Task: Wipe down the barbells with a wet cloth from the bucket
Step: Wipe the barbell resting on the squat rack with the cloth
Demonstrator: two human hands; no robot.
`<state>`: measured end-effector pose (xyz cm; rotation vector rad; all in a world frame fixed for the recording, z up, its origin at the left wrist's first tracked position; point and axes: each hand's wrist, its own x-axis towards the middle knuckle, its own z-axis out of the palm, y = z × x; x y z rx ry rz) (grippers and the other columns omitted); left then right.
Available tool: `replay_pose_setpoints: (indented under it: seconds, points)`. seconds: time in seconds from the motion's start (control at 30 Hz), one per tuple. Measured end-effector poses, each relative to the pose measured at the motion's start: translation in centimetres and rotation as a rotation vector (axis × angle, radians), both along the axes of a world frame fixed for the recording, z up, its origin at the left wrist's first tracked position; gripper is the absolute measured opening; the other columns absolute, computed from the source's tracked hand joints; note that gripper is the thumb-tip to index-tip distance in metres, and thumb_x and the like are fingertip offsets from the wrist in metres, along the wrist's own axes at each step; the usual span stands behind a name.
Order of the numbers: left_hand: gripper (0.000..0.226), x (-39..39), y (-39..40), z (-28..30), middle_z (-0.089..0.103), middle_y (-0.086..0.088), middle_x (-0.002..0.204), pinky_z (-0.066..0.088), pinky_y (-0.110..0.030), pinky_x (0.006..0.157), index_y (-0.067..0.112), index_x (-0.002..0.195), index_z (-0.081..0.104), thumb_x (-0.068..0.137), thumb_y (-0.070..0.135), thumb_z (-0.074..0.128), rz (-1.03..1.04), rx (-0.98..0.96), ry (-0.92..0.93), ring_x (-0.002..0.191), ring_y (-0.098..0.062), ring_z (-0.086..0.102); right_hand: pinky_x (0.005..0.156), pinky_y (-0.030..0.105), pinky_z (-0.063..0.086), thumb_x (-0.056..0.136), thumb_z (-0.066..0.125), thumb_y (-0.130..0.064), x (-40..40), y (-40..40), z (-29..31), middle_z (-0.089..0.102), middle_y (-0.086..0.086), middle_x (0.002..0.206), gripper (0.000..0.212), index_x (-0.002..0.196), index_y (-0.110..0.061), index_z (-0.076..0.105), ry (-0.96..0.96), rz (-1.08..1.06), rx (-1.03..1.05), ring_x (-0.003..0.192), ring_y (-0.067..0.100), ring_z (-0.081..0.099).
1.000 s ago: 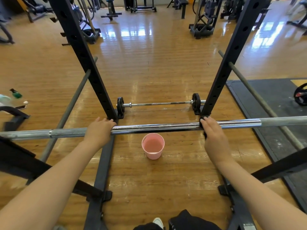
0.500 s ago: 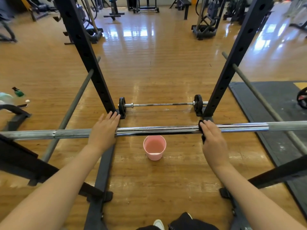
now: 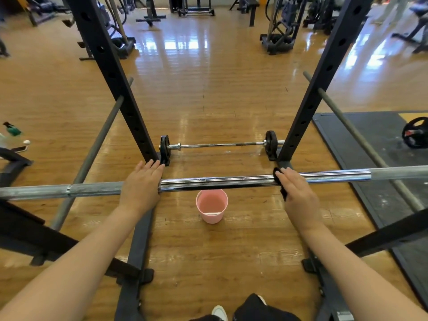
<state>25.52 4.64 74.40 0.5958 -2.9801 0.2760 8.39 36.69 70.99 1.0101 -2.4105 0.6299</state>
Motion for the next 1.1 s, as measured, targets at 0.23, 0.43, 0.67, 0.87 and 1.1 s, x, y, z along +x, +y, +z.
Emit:
replay_pose_setpoints:
  seconds: [0.23, 0.43, 0.67, 0.87, 1.1]
  points:
    - [0.06, -0.1, 0.3, -0.1, 0.045, -0.013, 0.143, 0.016, -0.037, 0.116, 0.004, 0.139, 0.044, 0.083, 0.007, 0.065, 0.022, -0.001, 0.011, 0.136, -0.025, 0.038, 0.098, 0.049, 0.042, 0.078, 0.062, 0.017, -1.2, 2.2, 0.2, 0.061, 0.025, 0.118, 0.037, 0.115, 0.008, 0.061, -0.039, -0.168, -0.092, 0.113, 0.041, 0.056]
    - [0.062, 0.1, 0.3, -0.1, 0.054, -0.017, 0.134, 0.025, -0.042, 0.112, 0.001, 0.131, 0.053, 0.072, 0.002, 0.074, 0.008, 0.008, 0.017, 0.128, -0.03, 0.048, 0.1, 0.045, 0.037, 0.071, 0.067, 0.02, 0.8, -0.9, -0.2, 0.061, 0.021, 0.12, 0.05, 0.118, 0.004, 0.061, -0.037, 0.013, -0.032, 0.114, 0.036, 0.057]
    - [0.062, 0.0, 0.7, 0.6, 0.04, -0.007, 0.148, 0.012, -0.036, 0.117, 0.012, 0.143, 0.039, 0.086, 0.014, 0.063, 0.017, 0.007, -0.004, 0.139, -0.02, 0.033, 0.101, 0.042, 0.032, 0.08, 0.06, 0.015, -1.2, 3.0, 1.1, 0.059, 0.022, 0.122, 0.038, 0.117, 0.006, 0.06, -0.121, -0.201, -0.095, 0.118, 0.038, 0.054]
    - [0.061, -0.1, 0.7, 0.4, 0.046, -0.01, 0.143, 0.016, -0.037, 0.116, 0.008, 0.139, 0.045, 0.082, 0.01, 0.067, 0.012, 0.01, 0.004, 0.135, -0.022, 0.04, 0.1, 0.046, 0.034, 0.071, 0.069, 0.016, 1.5, -1.7, 0.3, 0.063, 0.02, 0.118, 0.046, 0.115, 0.002, 0.064, -0.094, -0.029, -0.07, 0.113, 0.036, 0.058]
    - [0.06, 0.1, 0.8, 0.6, 0.044, -0.01, 0.144, 0.014, -0.036, 0.116, 0.009, 0.14, 0.043, 0.084, 0.009, 0.064, 0.016, 0.004, 0.012, 0.137, -0.021, 0.037, 0.095, 0.057, 0.044, 0.079, 0.059, 0.012, -1.4, 3.1, 1.0, 0.063, 0.024, 0.115, 0.034, 0.112, 0.007, 0.062, -0.034, -0.141, -0.113, 0.111, 0.041, 0.058]
